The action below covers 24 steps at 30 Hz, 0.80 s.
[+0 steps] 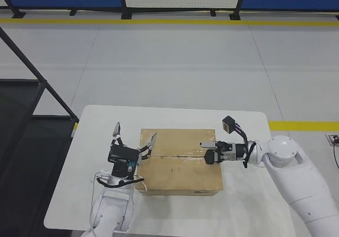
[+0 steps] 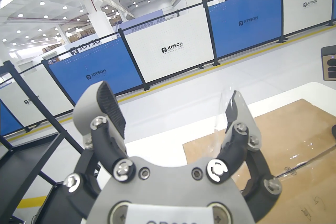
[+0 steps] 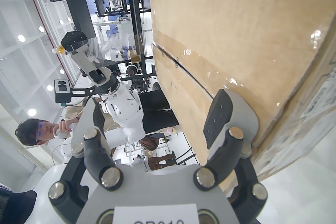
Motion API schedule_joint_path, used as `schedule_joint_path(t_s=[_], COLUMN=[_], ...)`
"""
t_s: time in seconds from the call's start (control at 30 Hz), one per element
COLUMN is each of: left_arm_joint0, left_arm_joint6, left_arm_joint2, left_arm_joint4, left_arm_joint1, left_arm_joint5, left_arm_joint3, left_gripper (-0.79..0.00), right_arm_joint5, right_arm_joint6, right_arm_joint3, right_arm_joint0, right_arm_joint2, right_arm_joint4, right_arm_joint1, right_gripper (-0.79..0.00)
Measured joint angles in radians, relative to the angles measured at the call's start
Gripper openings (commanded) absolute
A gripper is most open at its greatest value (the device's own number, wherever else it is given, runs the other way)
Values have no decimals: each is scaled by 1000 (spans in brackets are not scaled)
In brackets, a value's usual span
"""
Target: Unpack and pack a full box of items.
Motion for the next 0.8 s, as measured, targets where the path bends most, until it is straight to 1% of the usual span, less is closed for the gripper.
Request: schedule_joint_path(t_s=[0.37, 0.8], left_arm_joint0=[-38, -64], left_arm_joint6=[-39, -58], left_arm_joint2=[50, 81], left_arm_joint4=[54, 99], left_arm_joint1=[-11, -22], left_arm_joint5=[-27, -46], left_arm_joint3=[37, 64], left_gripper=[0, 0], right_arm_joint5=[6, 9], right_arm_joint6=[-11, -23], right_arm_joint3=[-28, -62], right_arm_joint0=[-19, -56], right_arm_joint2=[22, 72], right_arm_joint4=[-5, 0], right_arm_joint1=[10, 28], right_gripper=[0, 0])
